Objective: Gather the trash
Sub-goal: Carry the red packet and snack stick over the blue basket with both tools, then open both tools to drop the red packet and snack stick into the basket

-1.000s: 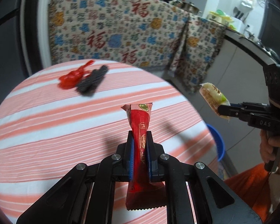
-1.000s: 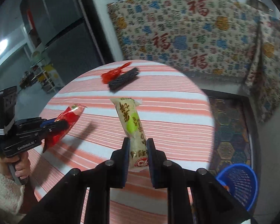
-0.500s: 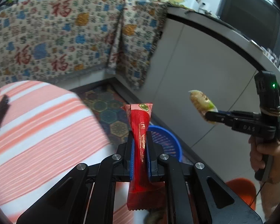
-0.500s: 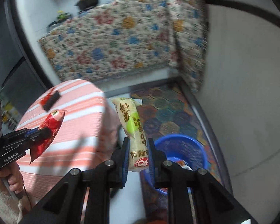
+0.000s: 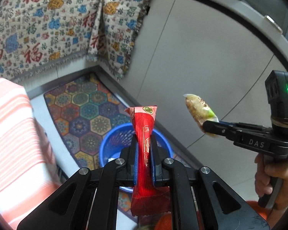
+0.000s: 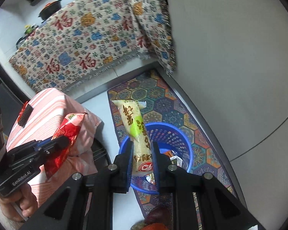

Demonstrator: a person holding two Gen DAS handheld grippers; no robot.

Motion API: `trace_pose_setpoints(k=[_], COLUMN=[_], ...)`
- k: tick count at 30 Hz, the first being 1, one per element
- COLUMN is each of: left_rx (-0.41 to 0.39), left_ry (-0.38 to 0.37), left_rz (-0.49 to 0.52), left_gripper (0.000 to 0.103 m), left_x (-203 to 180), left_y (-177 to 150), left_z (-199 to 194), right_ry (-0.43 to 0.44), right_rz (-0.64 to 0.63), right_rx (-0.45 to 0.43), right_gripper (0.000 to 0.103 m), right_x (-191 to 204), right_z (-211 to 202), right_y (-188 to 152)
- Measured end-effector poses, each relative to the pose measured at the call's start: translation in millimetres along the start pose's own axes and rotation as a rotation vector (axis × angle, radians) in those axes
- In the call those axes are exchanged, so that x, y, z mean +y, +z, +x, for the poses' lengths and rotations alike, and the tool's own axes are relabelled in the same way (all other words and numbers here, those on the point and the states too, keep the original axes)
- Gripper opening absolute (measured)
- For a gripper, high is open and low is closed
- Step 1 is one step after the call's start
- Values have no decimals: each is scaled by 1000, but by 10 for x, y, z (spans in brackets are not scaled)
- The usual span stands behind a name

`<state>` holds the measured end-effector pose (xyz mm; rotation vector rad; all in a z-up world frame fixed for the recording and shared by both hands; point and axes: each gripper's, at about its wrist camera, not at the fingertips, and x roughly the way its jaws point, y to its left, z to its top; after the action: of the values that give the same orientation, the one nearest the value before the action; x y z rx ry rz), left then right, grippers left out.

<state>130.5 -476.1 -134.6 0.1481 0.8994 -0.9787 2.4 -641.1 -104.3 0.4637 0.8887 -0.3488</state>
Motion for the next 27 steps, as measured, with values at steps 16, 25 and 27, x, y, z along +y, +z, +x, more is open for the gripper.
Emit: trace_pose_setpoints(k=[16,25,27], left_rx=[56,40,24], left_ry=[14,51,64], left_rz=[-17,-12,-16], left_gripper=[19,69,72], left_x=[-98,-86,-34], left_y=[-3,28,34], left_z=[564,443,290], right_ry=[20,15,-8], right_rz=[110,121,95], right_rx=[51,-10,-36], right_gripper=[21,49,50], right_x=[-354,-386,-340], right_z=[437,431,345], right_y=[2,116,135])
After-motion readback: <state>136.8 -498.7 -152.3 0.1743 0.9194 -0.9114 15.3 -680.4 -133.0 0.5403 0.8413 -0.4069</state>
